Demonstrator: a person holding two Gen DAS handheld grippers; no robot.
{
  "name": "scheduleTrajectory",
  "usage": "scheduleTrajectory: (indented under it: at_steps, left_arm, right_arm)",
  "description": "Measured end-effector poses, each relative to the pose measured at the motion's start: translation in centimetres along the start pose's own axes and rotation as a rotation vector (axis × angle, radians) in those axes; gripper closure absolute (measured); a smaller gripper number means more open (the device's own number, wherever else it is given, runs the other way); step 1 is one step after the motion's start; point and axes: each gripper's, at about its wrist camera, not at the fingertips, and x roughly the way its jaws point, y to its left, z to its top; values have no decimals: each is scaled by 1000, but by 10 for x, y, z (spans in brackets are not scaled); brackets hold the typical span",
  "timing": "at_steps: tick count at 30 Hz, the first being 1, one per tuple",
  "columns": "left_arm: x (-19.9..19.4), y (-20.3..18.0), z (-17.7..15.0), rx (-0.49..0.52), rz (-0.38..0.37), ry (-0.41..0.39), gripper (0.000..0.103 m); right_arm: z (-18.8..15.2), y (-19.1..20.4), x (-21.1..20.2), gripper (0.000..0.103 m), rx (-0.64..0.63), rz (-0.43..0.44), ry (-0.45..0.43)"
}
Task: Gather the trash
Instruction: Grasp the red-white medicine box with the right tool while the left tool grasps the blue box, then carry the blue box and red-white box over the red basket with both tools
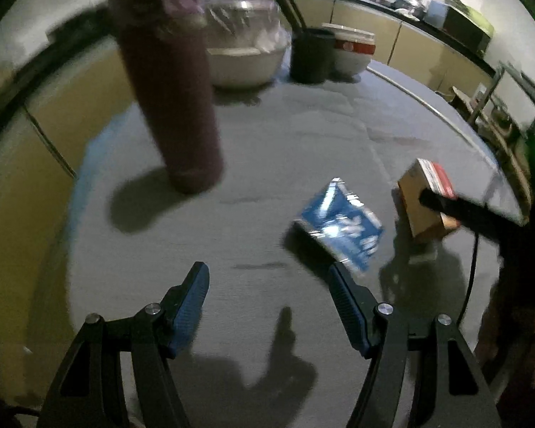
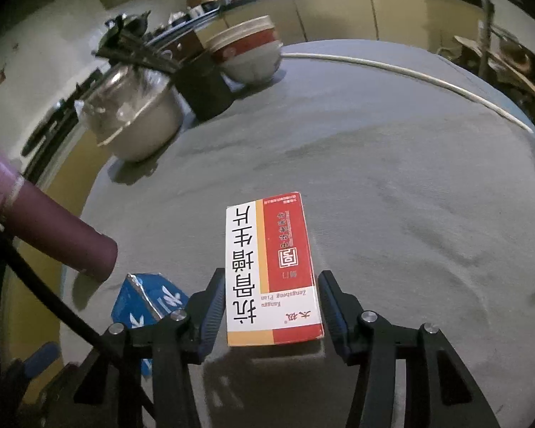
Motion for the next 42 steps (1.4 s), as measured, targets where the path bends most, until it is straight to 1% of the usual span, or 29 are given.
scheduleTrajectory:
  at_steps: [1,3,7,9,12,16,20,22,28,30,34,39,42]
  left_arm:
    - [6,-4,6,-40,-32,26,33]
    - [16,-11,14,-95,-46,51,33]
    - [31,-28,27,-173,-29,68,33]
    - [41,-36,34,-211,1,84,33]
    - [51,-39,38,-245,40,103,33]
    - [67,-42,41,-281,50,128,33]
    - [81,-43,38,-290,22,152,34]
    - [81,-43,36,-290,8,134,35]
    - [66,-61,23,-175,34,88,41]
    - [53,-73,13,-111,58,66,42]
    - [22,-98,-8,15,94,-7,42]
    - [-21,-133,-43,174,106,-105,42]
    - [-43,-143,-60,234,109,-143,42]
  right_arm:
    - [-1,-3,-4,49,1,2,-3]
    - [-6,-15,-15,49,8,6,-13]
    - [-20,-39,-38,49,43,49,-34]
    - [-27,-46,-48,49,43,68,-50]
    - [-34,-52,-58,49,37,104,-70]
    - [-42,-56,-66,49,16,134,-92]
    - [-49,-63,-70,49,22,162,-100]
    - [-53,-68,-74,49,31,169,-108]
    - [-65,-78,-92,49,54,179,-145]
    - [-71,-81,-101,49,61,177,-161]
    - [-84,-88,-121,49,67,175,-188]
    - [-101,-99,-150,49,82,167,-229]
    - [-110,-107,-169,49,90,157,-259]
